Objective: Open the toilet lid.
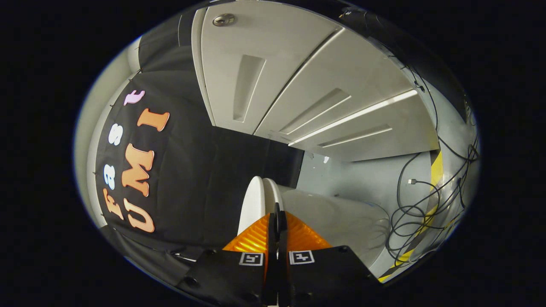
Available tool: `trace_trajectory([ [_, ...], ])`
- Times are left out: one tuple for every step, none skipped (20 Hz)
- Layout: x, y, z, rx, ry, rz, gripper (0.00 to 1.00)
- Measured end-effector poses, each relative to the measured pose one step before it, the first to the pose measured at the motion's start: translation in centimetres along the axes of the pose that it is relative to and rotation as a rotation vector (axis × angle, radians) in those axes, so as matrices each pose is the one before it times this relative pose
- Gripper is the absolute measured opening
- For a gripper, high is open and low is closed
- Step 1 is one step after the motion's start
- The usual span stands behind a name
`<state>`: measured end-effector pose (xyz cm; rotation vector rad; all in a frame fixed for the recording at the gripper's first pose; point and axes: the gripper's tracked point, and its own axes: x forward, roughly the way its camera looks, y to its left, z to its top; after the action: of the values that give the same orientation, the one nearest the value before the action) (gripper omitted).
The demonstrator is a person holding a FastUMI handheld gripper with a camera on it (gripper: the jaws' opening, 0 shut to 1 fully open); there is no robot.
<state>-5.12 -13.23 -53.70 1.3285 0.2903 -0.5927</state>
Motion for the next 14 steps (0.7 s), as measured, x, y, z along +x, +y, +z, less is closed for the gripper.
trace_trajectory([
  [-0.283,0.29,-0.119,-0.0144,0.0065,-0.00098,0.08],
  [-0.226,0.791,0.115,-0.0075,-0.01037,0.00836,0.08],
  [-0.184,0.784,0.163,-0.01365,-0.00965,0.01183,0.09],
  [-0.365,1.001,0.256,-0.01555,-0.00943,0.01215,0.09],
  [-0.208,0.942,0.168,-0.015,-0.00959,0.01459,0.09],
  [-0.165,0.876,0.199,-0.02049,-0.00814,0.00883,0.09],
  [-0.233,1.188,0.202,-0.01845,-0.00986,0.01286,0.08],
  [-0.191,0.886,0.18,-0.01687,-0.0074,0.01015,0.09],
  [-0.068,0.712,0.206,-0.01257,-0.01182,0.00588,0.08],
  [-0.175,0.82,0.171,-0.01313,-0.00914,0.00503,0.08],
  [-0.147,0.904,0.128,-0.01429,-0.01031,0.00605,0.08],
  [-0.135,0.873,0.085,-0.02426,-0.00929,0.00196,0.08],
  [-0.185,0.701,0.106,-0.02211,-0.00692,0.00071,0.08],
  [-0.188,0.988,0.177,-0.01505,-0.00673,0.00335,0.08],
])
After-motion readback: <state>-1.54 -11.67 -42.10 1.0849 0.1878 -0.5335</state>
